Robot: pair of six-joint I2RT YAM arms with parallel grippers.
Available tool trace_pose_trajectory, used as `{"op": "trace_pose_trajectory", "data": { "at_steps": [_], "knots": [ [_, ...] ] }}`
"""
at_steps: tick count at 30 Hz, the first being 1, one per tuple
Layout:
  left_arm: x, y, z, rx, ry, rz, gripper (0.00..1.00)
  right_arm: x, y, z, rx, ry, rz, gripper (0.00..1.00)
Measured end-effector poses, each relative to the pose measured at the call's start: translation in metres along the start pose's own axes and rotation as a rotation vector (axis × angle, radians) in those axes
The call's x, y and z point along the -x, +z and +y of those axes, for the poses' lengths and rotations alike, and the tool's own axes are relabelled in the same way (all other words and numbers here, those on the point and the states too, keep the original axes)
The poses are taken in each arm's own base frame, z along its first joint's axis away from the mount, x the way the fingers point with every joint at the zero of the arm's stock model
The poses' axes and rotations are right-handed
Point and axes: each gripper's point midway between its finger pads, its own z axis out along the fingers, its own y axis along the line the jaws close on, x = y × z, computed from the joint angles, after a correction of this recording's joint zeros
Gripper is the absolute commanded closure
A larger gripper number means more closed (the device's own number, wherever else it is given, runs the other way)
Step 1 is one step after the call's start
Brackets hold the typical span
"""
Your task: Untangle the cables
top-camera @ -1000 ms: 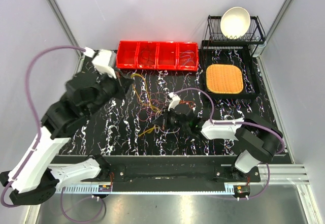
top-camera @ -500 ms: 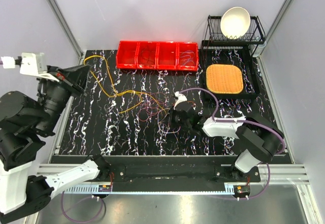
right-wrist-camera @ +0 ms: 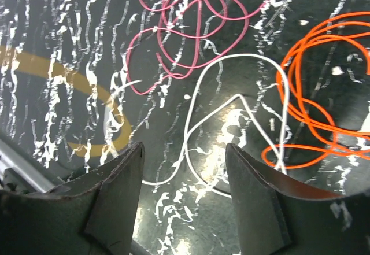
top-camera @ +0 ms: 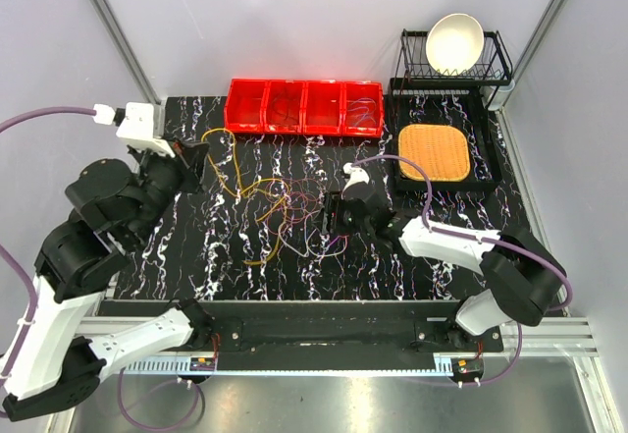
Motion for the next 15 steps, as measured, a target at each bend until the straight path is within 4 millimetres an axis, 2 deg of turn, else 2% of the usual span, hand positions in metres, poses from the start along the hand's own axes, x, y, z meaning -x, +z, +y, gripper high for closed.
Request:
{"op": "trace_pose_trajectory", "data": {
  "at_steps": [3, 5, 15],
  "knots": [
    [0.009, -0.004, 0.000, -0.006, -0.009, -0.021, 1.00, -0.002, -0.001, -0.004, -0.006, -0.004, 0.016, 0.35],
    [0.016, -0.008, 0.000, -0.012, -0.019, -0.043, 1.00, -0.004, -0.001, 0.001, 0.022, -0.012, 0.032, 0.36],
    [0.035, -0.015, 0.000, -0.021, -0.032, -0.089, 1.00, -0.016, 0.000, 0.051, 0.272, -0.055, 0.130, 0.37]
  ]
}}
